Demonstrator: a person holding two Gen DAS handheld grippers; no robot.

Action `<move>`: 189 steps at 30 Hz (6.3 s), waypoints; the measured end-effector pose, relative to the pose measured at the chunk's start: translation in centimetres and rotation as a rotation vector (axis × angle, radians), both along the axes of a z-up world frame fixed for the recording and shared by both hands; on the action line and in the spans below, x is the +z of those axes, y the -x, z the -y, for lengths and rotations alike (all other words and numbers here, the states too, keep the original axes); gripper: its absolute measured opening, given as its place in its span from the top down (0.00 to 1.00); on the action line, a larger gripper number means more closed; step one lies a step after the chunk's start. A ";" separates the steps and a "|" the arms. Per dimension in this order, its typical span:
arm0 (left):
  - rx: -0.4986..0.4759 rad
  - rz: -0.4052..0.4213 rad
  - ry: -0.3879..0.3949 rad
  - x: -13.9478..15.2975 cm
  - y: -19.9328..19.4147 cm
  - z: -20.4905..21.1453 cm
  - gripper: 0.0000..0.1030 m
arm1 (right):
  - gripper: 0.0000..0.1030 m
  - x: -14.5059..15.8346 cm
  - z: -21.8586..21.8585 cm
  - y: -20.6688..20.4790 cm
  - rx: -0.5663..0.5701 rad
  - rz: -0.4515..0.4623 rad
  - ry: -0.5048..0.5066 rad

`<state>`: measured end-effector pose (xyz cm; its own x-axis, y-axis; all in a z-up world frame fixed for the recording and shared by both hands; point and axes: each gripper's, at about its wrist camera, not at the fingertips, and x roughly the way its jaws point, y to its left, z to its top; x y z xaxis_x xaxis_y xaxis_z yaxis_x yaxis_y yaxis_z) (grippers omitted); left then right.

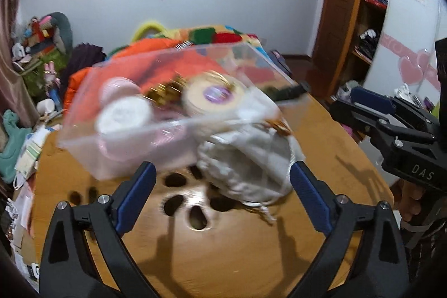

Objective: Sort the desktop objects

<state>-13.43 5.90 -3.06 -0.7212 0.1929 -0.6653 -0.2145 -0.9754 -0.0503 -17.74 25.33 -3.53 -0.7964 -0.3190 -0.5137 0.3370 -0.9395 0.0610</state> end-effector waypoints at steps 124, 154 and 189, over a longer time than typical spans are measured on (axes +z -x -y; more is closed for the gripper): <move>0.061 -0.056 0.002 3.8 9.8 4.4 0.47 | 0.83 0.8 6.1 9.3 0.009 0.037 0.055; 0.096 -0.155 0.089 6.3 6.2 4.5 0.05 | 0.55 2.1 6.6 6.7 0.011 0.014 0.027; 0.144 -0.272 -0.039 6.3 -8.1 6.0 0.00 | 0.01 3.3 4.4 -6.7 -0.073 -0.089 -0.005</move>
